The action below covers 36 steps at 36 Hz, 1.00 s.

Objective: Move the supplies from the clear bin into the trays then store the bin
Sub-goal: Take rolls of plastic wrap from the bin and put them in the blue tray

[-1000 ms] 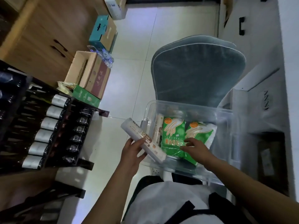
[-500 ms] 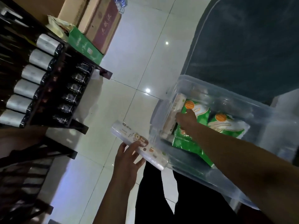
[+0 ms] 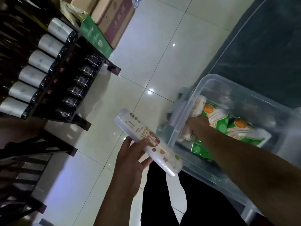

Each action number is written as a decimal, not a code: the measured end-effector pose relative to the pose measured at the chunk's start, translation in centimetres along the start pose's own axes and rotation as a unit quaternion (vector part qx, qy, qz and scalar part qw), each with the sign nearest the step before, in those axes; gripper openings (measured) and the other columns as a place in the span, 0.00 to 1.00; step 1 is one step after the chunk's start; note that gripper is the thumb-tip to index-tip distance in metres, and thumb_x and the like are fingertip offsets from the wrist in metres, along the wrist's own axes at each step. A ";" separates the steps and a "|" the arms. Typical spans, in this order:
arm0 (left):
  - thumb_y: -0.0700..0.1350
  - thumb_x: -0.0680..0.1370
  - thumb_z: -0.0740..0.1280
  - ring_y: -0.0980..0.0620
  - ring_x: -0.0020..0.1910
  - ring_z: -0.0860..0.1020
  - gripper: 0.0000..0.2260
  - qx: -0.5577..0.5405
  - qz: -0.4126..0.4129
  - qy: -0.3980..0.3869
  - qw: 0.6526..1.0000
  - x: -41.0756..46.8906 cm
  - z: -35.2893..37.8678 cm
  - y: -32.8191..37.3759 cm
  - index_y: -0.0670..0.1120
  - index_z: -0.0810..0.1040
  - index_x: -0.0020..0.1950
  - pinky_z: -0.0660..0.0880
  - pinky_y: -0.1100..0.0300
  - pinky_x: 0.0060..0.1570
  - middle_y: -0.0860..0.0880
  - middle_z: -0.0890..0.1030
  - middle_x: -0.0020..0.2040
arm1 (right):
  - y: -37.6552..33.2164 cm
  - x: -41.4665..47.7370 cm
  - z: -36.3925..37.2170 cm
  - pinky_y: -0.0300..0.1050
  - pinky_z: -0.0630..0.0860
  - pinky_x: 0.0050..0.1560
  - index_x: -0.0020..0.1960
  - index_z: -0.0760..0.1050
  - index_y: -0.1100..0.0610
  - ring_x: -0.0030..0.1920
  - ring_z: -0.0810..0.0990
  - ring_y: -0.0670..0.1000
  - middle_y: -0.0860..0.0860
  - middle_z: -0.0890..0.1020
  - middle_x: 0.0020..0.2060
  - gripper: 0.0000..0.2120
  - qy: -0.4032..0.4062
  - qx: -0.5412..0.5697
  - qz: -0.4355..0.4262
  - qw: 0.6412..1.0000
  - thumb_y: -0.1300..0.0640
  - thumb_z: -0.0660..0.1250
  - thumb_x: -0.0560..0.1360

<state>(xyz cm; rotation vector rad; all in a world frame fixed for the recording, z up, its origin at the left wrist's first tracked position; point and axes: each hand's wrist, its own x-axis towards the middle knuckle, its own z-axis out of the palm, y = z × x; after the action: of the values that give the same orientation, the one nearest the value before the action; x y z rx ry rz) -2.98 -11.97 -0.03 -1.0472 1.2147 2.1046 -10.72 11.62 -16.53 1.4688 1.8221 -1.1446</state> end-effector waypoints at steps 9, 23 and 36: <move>0.38 0.74 0.72 0.46 0.56 0.83 0.14 0.028 0.018 -0.045 0.998 -4.9 0.0 4.0 0.51 0.82 0.57 0.80 0.52 0.45 0.45 0.84 0.57 | 2.1 -10.8 -6.5 0.61 0.81 0.45 0.58 0.75 0.66 0.43 0.80 0.60 0.66 0.81 0.48 0.23 -0.034 0.102 -0.061 0.992 0.74 0.75 0.64; 0.42 0.71 0.73 0.50 0.48 0.84 0.14 0.218 -0.036 -0.250 0.943 -7.9 6.3 3.7 0.52 0.83 0.55 0.80 0.51 0.44 0.45 0.85 0.51 | 12.2 -27.0 -19.2 0.53 0.82 0.45 0.61 0.74 0.45 0.48 0.83 0.56 0.56 0.82 0.52 0.33 0.010 0.187 -0.202 0.961 0.74 0.75 0.66; 0.43 0.65 0.78 0.43 0.54 0.84 0.21 0.393 -0.038 -0.465 0.793 -15.3 20.6 -4.7 0.53 0.83 0.56 0.81 0.49 0.48 0.45 0.84 0.57 | 24.1 -38.9 -28.0 0.56 0.78 0.58 0.63 0.73 0.42 0.54 0.82 0.51 0.47 0.83 0.52 0.31 0.239 0.356 -0.215 0.878 0.64 0.76 0.65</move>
<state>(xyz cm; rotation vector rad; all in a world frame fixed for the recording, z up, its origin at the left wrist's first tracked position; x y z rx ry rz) 1.64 7.71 16.38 0.3131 1.2315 1.4145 25.68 17.11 22.45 1.9298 2.2701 -1.9688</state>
